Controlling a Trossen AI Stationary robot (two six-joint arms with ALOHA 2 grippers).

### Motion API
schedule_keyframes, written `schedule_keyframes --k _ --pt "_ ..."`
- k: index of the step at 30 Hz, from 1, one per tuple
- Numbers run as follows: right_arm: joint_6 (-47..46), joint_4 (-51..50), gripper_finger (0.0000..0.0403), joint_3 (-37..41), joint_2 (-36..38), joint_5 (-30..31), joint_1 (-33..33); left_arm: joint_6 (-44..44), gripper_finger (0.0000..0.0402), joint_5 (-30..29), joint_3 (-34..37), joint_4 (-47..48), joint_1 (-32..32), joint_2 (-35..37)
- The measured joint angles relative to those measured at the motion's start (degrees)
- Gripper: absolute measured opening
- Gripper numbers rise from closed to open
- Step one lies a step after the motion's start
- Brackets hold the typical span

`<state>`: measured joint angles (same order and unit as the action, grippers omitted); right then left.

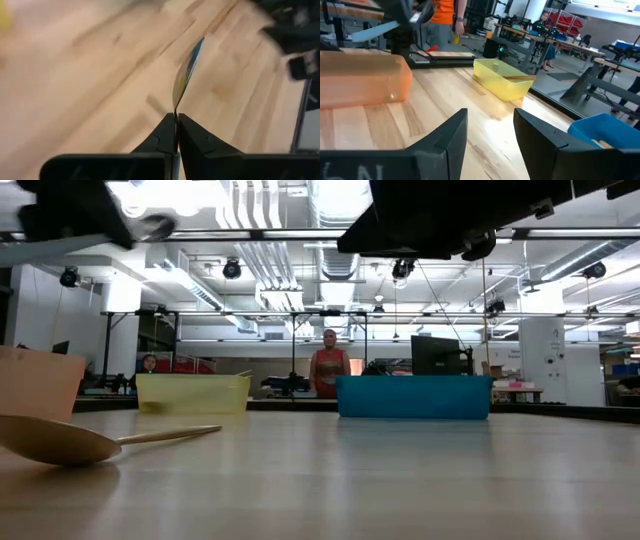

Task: Sort silverware by color (type)
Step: Put the blue spoon into the orange bin

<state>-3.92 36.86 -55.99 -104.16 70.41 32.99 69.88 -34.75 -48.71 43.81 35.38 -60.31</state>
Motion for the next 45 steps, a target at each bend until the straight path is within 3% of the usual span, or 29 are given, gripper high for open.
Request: schedule_keyframes --k 5,10,17,24,45 --pt "-0.99 -0.81 0.0152 0.0 0.0 -0.14 0.0 16.52 0.0 3.1 0.07 9.76 6.34 1.85" --pt "-0.77 -0.76 0.0151 -0.02 0.0 -0.37 0.0 24.7 0.0 3.31 0.07 10.79 11.07 0.23" --pt "-0.72 -0.69 0.015 0.0 0.0 -1.0 0.02 35.07 0.0 3.4 1.42 14.13 12.09 -7.25" --pt "-1.44 -0.81 0.0146 -0.02 0.0 -5.43 0.0 39.48 0.0 9.73 2.05 14.18 12.41 -13.84" --pt "-1.64 -0.98 0.0141 -0.02 -0.07 -6.1 0.0 55.07 0.0 9.85 5.46 15.56 20.33 -13.79"
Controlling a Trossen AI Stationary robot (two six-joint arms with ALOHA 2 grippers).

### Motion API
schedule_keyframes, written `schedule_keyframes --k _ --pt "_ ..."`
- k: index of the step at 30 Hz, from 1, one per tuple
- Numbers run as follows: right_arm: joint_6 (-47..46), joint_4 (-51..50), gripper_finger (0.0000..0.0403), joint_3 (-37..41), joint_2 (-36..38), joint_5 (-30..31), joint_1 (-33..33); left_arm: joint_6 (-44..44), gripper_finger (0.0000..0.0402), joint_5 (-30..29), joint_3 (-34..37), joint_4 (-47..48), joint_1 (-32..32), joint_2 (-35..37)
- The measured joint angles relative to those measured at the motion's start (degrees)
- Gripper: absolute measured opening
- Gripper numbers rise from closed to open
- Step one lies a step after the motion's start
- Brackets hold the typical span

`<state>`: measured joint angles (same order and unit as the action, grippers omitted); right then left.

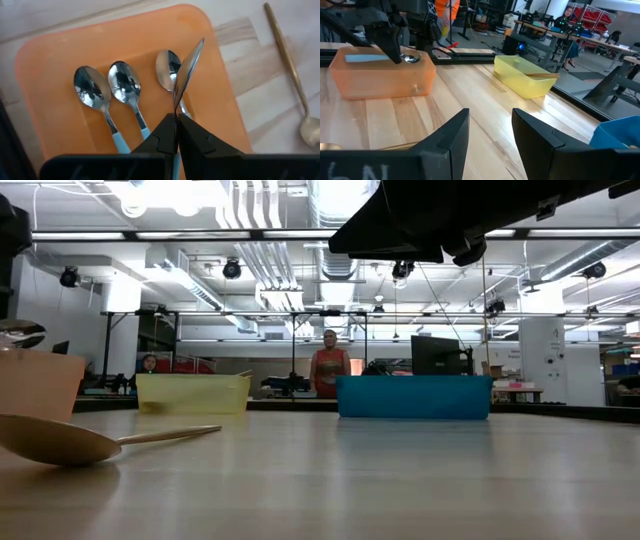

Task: Sort silverware by color (type)
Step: Put the blue spoon into the orange bin

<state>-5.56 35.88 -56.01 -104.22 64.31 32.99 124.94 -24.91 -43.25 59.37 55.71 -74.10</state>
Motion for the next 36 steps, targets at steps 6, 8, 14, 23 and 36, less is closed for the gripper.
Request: schedule_keyframes --k 6,8,14,23,36 --pt "-0.02 -0.02 0.0137 0.0 -0.02 0.0 0.0 1.62 0.0 -0.02 0.81 -0.16 0.1 -0.57" --pt "-0.01 -0.04 0.0137 0.0 -0.02 0.0 0.0 1.74 0.0 -0.02 0.94 -0.28 0.1 -0.55" --pt "-0.02 -0.04 0.0141 0.0 -0.02 0.0 0.0 3.75 0.0 0.19 1.79 -0.18 0.07 -1.11" --pt "-0.02 -0.07 0.0134 0.0 -0.02 0.02 0.0 3.98 0.0 1.92 1.82 -1.34 0.06 -3.58" --pt "0.0 -0.07 0.0138 0.0 -0.02 0.02 0.0 4.4 0.0 2.38 1.82 -2.32 0.06 -5.54"
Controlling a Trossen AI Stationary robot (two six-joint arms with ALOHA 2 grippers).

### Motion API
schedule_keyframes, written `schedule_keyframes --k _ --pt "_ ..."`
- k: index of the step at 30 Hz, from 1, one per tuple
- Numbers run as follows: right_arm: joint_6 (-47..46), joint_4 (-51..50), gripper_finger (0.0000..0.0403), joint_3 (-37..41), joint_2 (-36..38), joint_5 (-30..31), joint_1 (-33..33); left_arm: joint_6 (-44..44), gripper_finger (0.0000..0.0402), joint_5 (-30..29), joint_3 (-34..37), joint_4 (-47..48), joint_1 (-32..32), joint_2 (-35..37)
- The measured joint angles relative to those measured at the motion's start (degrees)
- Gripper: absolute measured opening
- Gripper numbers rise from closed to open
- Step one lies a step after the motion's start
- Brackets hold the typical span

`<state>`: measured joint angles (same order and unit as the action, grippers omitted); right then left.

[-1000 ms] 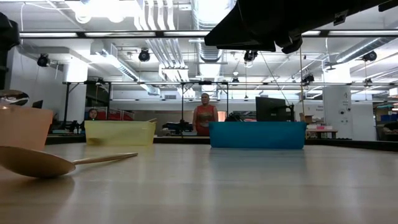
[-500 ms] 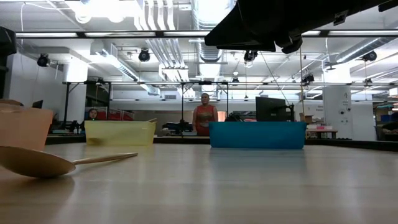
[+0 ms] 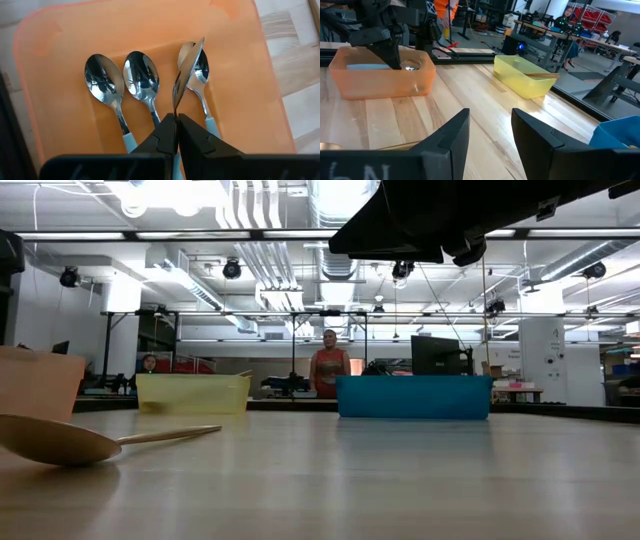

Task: Sort silverware by color (type)
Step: Put the blue spoon into the orange bin

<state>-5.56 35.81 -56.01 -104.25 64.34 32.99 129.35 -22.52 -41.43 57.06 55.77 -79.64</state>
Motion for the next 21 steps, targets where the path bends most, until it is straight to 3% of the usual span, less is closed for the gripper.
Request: schedule_keyframes --k 21 --pt "0.0 0.0 0.0142 0.0 0.0 0.0 0.0 0.39 0.0 1.09 0.27 -2.39 0.0 0.0"
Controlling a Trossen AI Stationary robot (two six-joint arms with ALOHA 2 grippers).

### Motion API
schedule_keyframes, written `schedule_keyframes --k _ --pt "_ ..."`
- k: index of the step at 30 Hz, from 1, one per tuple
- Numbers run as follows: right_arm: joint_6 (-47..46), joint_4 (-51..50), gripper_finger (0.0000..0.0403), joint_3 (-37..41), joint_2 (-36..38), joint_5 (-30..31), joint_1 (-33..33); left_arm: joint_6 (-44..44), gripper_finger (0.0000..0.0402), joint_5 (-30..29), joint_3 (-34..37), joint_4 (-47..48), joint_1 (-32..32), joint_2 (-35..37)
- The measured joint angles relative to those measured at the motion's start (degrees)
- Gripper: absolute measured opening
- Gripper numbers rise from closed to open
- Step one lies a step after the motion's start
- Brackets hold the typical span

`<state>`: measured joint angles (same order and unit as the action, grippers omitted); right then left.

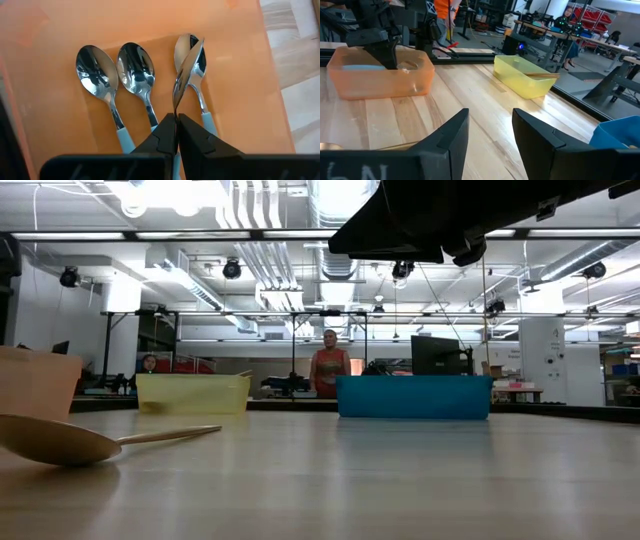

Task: Sort silverware by color (type)
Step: Put the blue spoon into the orange bin

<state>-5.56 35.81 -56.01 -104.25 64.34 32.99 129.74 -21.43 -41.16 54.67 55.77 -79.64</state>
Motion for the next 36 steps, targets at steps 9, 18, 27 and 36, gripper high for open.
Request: schedule_keyframes --k 9,18,27,36 --pt "0.0 0.0 0.0148 0.0 0.0 0.0 0.0 0.06 0.0 0.0 0.06 -0.02 0.0 0.0" --pt "0.0 0.0 0.0148 0.0 0.0 0.0 0.0 0.06 0.0 -0.02 0.06 0.03 0.0 0.0" --pt "0.0 0.0 0.0148 0.0 0.0 0.0 0.0 0.06 0.0 -0.02 0.06 0.03 0.0 0.0" --pt "0.0 0.0 0.0148 0.0 0.0 0.0 0.0 0.06 0.0 -0.02 0.06 0.01 0.01 0.0"
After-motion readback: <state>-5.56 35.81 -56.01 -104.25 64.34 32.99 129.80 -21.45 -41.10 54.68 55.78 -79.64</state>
